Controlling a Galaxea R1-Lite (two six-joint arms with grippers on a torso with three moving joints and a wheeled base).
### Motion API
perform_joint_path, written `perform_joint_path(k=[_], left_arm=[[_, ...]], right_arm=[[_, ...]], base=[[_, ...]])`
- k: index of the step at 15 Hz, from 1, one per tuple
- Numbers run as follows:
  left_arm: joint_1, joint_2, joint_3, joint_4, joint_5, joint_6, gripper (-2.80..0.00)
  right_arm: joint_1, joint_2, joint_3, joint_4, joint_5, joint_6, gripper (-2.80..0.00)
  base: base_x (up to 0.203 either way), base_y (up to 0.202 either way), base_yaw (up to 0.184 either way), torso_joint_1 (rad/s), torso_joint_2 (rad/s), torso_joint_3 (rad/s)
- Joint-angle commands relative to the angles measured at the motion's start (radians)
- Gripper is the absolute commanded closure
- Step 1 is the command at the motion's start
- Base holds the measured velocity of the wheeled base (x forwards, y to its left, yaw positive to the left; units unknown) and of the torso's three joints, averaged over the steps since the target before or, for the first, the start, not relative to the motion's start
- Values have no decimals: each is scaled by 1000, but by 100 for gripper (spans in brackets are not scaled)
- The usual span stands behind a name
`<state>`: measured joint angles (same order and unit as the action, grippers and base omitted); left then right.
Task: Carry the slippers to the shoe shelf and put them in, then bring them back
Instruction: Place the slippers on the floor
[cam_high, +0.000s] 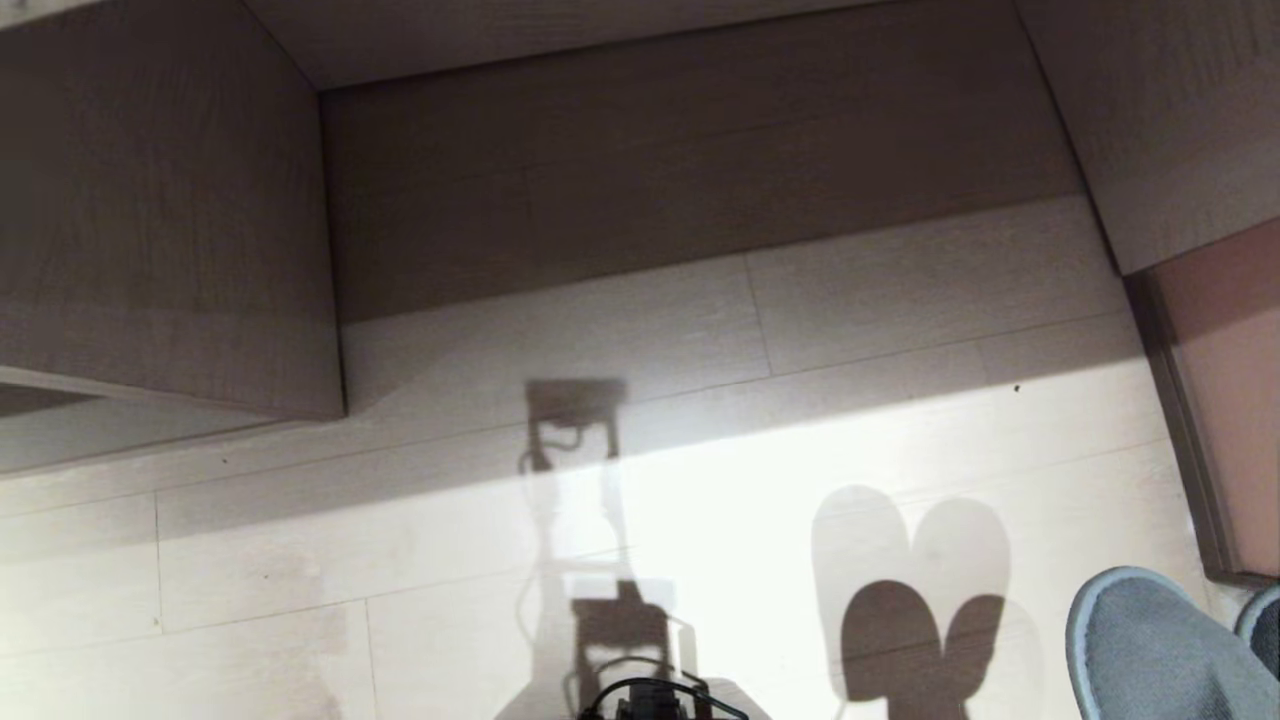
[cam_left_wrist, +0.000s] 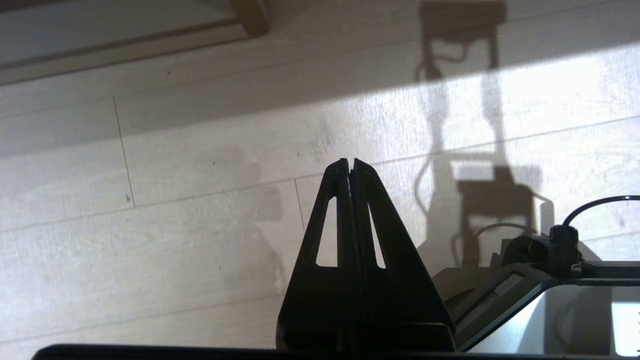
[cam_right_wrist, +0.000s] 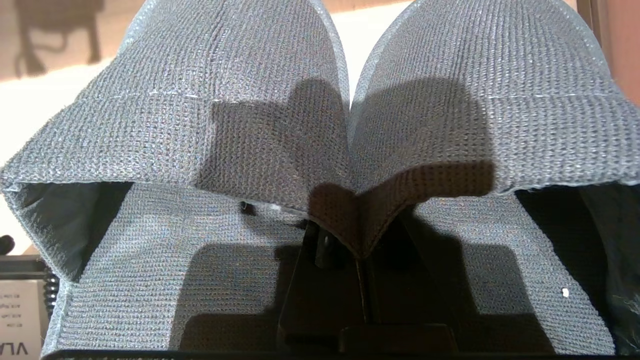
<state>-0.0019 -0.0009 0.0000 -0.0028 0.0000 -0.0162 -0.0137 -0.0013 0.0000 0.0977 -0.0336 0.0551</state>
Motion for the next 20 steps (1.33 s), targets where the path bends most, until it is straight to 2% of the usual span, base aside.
perform_joint_path(k=[1,6,12,20], left_arm=[[-1,-1,-1,0,1,-1,0],[-1,-1,0,0,1,0,0],[0,-1,0,0,0,-1,0],[0,-1,0,0,1,-1,0]], right_arm=[[0,1,2,1,0,0,0],[0,1,2,1,0,0,0],[0,1,2,1,0,0,0],[0,1,3,1,0,0,0]], base=[[-196,0,0,7,2,2],[-173,0,1,1,2,4],[0,0,0,0,0,-24],[0,0,0,2,0,-188]])
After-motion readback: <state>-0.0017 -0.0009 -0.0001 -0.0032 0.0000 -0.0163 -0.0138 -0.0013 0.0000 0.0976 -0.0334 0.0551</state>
